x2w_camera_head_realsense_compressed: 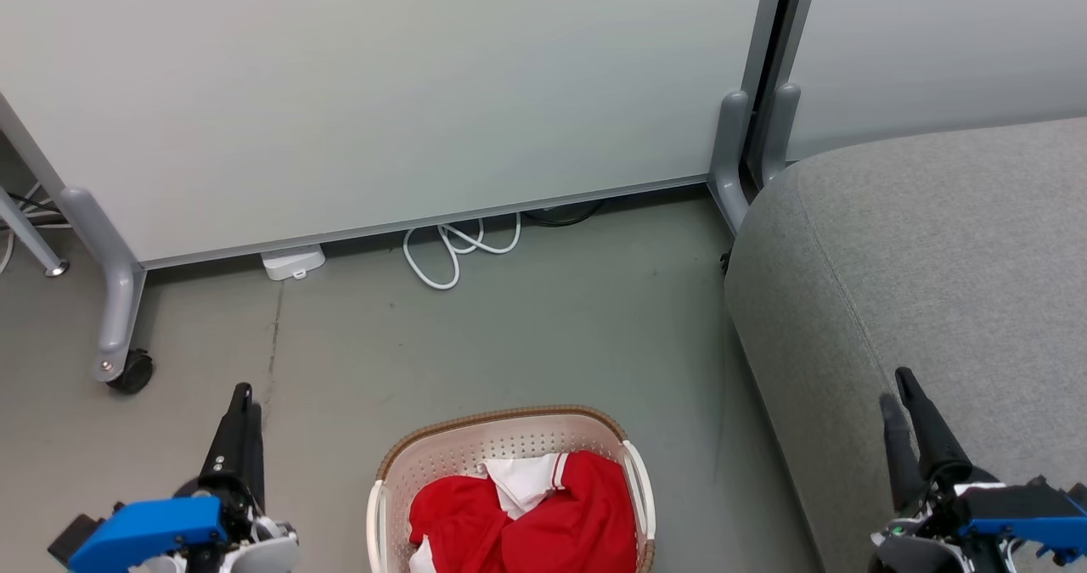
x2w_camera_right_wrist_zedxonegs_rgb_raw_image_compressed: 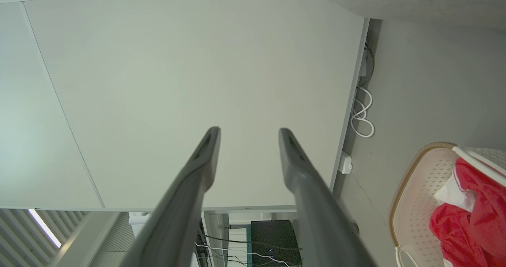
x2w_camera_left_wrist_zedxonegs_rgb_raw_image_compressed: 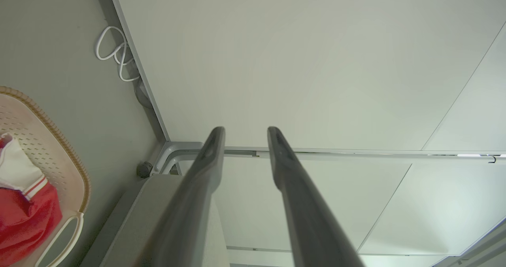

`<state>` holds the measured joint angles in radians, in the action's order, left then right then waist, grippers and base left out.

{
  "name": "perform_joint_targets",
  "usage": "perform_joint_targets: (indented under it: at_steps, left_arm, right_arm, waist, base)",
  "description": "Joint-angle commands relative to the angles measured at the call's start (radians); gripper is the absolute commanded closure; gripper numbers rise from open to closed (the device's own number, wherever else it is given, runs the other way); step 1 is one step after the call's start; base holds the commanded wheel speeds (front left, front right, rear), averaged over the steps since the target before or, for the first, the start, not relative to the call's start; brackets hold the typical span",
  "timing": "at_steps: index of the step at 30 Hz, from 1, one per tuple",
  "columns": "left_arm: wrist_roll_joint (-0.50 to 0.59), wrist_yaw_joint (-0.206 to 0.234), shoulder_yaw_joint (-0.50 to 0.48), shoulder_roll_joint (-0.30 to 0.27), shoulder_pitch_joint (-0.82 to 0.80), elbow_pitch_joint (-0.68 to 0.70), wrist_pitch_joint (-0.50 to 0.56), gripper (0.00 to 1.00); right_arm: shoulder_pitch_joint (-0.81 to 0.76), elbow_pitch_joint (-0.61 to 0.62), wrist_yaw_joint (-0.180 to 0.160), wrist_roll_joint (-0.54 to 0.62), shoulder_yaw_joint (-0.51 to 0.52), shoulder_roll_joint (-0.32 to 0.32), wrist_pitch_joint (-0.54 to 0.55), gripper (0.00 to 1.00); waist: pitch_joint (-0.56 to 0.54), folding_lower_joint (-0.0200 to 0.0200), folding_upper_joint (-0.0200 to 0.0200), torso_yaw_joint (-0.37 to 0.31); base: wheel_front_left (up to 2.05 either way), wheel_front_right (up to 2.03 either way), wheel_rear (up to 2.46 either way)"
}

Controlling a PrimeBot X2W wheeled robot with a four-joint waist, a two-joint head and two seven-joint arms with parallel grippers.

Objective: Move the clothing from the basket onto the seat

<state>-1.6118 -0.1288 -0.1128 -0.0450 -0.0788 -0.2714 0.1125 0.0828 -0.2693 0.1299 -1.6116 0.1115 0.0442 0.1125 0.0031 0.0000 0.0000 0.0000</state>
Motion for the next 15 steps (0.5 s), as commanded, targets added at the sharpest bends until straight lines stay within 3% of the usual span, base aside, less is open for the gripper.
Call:
perform_joint_targets:
  at_steps: [1, 8, 15]
  left_arm:
    - [0.003, 0.0, 0.003, -0.001, -0.004, 0.005, -0.005, 0.0]
    - [0.049, 0.0, 0.014, -0.001, -0.009, 0.017, -0.041, 0.0]
    - [0.19, 0.0, 0.016, -0.002, -0.015, 0.05, -0.074, 0.0]
  right_arm:
    - [0.003, 0.004, 0.0, 0.003, -0.002, 0.0, -0.005, 0.0]
    - [0.005, 0.011, 0.0, 0.046, -0.012, 0.001, -0.041, 0.0]
    - [0.008, 0.031, 0.0, 0.159, -0.02, 0.002, -0.074, 0.0]
  waist:
    - [0.0, 0.0, 0.0, 0.0]
    - [0.002, 0.0, 0.0, 0.001]
    - [0.005, 0.0, 0.0, 0.002]
  base:
    - [0.0, 0.0, 0.0]
    - [0.0, 0.0, 0.0]
    - [0.0, 0.0, 0.0]
